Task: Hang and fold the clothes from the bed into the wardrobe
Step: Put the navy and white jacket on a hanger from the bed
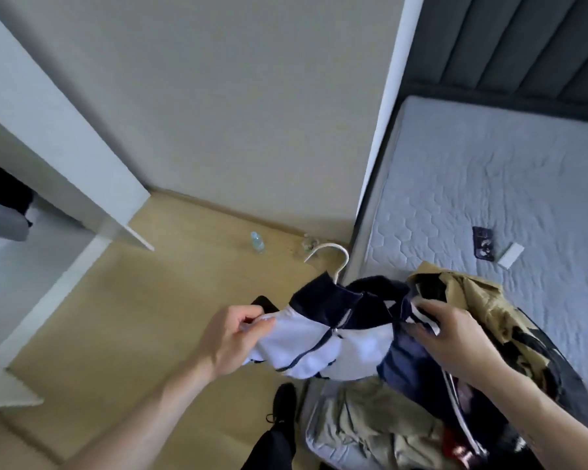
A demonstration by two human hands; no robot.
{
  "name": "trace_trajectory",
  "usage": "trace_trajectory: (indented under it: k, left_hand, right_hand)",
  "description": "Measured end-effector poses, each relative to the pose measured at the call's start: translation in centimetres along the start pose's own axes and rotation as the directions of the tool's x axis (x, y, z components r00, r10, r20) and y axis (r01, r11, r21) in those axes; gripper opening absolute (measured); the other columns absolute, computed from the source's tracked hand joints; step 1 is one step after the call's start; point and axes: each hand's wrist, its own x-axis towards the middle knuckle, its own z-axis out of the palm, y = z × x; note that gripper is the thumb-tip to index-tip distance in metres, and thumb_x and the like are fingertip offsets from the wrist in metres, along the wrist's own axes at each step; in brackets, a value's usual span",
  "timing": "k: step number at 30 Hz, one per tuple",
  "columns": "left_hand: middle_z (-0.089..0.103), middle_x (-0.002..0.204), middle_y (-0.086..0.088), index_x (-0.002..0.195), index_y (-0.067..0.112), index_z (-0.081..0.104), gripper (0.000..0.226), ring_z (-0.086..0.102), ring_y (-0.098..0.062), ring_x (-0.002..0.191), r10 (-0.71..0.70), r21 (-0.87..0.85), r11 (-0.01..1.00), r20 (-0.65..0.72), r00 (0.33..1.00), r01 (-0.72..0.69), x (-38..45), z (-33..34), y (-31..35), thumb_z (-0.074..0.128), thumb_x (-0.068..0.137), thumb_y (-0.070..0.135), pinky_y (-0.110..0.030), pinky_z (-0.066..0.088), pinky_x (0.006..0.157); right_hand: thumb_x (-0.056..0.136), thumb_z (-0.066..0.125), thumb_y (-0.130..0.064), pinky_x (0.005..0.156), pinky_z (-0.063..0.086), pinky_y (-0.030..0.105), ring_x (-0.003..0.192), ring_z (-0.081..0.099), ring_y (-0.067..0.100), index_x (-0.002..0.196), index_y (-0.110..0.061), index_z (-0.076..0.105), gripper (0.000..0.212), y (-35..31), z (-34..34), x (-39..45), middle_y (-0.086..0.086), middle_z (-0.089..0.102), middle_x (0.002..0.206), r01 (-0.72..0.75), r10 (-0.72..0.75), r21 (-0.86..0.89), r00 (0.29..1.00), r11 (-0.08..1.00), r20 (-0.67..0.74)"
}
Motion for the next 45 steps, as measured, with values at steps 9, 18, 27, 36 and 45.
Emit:
trace_trajectory:
  k: [9, 18, 27, 36, 45]
  left_hand:
    - [0.027, 0.061, 0.009, 0.067, 0.020, 0.029, 0.048, 0.027, -0.009, 0.059, 0.055, 0.186, 0.982, -0.368, 0.928, 0.016, -5.8, -16.9, 3.5, 0.060, 0.092, 0.047, -0.031, 0.025, 0.057]
    - [0.055, 0.068, 0.012, 0.079, 0.042, 0.069, 0.023, 0.051, -0.009, 0.062, 0.093, 0.411, 0.898, -0.521, 0.848, 0.154, -11.5, -33.6, 0.9, 0.062, 0.100, 0.041, -0.020, 0.035, 0.058]
    - [0.058, 0.074, 0.009, 0.076, 0.029, 0.067, 0.034, 0.054, -0.006, 0.072, 0.039, 0.438, 0.824, -0.677, 0.735, 0.361, -16.4, -50.7, -8.0, 0.056, 0.100, 0.050, -0.025, 0.041, 0.064]
    - [0.065, 0.118, 0.020, 0.116, 0.035, 0.070, 0.020, 0.061, -0.004, 0.105, -0.020, 0.290, 0.842, -0.826, 0.563, 0.455, -20.0, -65.1, -13.9, 0.067, 0.096, 0.032, -0.031, 0.051, 0.094]
    - [0.059, 0.120, 0.016, 0.104, 0.043, 0.065, 0.019, 0.059, -0.004, 0.104, -0.096, 0.215, 0.823, -0.860, 0.501, 0.527, -20.7, -75.6, -16.4, 0.071, 0.093, 0.030, -0.026, 0.050, 0.090]
  right_hand:
    - [0.098, 0.066, -0.040, 0.053, 0.028, 0.021, 0.056, 0.035, 0.008, 0.068, -0.021, 0.051, 0.038, -18.4, -3.2, 2.5, -0.012, 0.039, 0.059, 0.280, -0.349, 0.248, 0.888, 0.927, 0.299]
    - [0.092, 0.057, -0.062, 0.054, 0.033, 0.018, 0.058, 0.041, 0.008, 0.080, -0.014, 0.059, 0.049, -38.1, 1.7, 7.5, -0.012, 0.043, 0.064, 0.413, -0.534, 0.376, 0.786, 0.829, 0.312]
    - [0.101, 0.063, -0.031, 0.054, 0.020, 0.028, 0.064, 0.029, 0.015, 0.075, -0.001, 0.036, 0.048, -56.7, 10.7, 10.5, 0.002, 0.030, 0.069, 0.455, -0.617, 0.456, 0.721, 0.765, 0.316]
    - [0.103, 0.057, -0.028, 0.065, 0.028, 0.034, 0.065, 0.038, 0.016, 0.080, 0.002, 0.045, 0.040, -71.3, 17.5, 12.5, 0.002, 0.042, 0.069, 0.438, -0.646, 0.504, 0.664, 0.744, 0.377]
    - [0.092, 0.049, -0.052, 0.082, 0.049, 0.039, 0.080, 0.064, 0.019, 0.102, -0.004, 0.060, 0.050, -83.5, 25.4, 18.6, 0.017, 0.068, 0.088, 0.414, -0.643, 0.507, 0.614, 0.756, 0.457]
